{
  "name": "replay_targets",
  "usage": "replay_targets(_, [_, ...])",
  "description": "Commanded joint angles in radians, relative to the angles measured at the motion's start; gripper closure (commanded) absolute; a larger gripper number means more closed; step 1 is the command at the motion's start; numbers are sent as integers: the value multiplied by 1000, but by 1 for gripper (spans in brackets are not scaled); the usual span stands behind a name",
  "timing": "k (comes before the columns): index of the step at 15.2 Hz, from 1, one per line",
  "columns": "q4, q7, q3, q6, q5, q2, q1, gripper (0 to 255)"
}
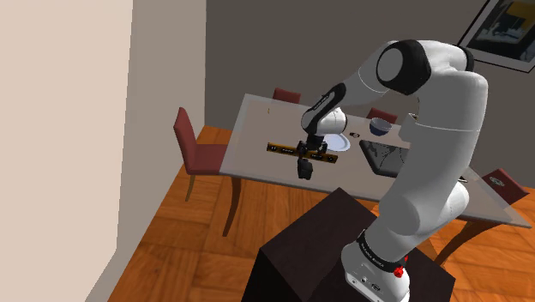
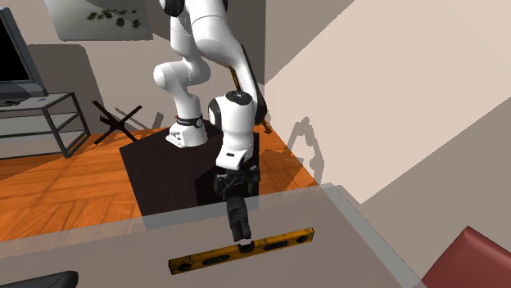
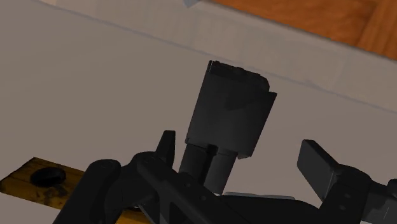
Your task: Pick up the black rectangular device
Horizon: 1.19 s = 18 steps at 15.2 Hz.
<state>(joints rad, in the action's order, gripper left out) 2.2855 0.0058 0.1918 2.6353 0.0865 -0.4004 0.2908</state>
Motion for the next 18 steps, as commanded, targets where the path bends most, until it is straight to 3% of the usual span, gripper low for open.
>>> replay_targets(1, [-48, -11, -7, 15, 23, -59, 22, 0])
replay_targets(10, [-74, -27, -33, 90, 48, -160, 42, 0])
replay_targets(11, [-73, -27, -33, 89, 48, -158, 42, 255])
replay_targets(18, [-74, -27, -33, 89, 48, -159, 42, 255])
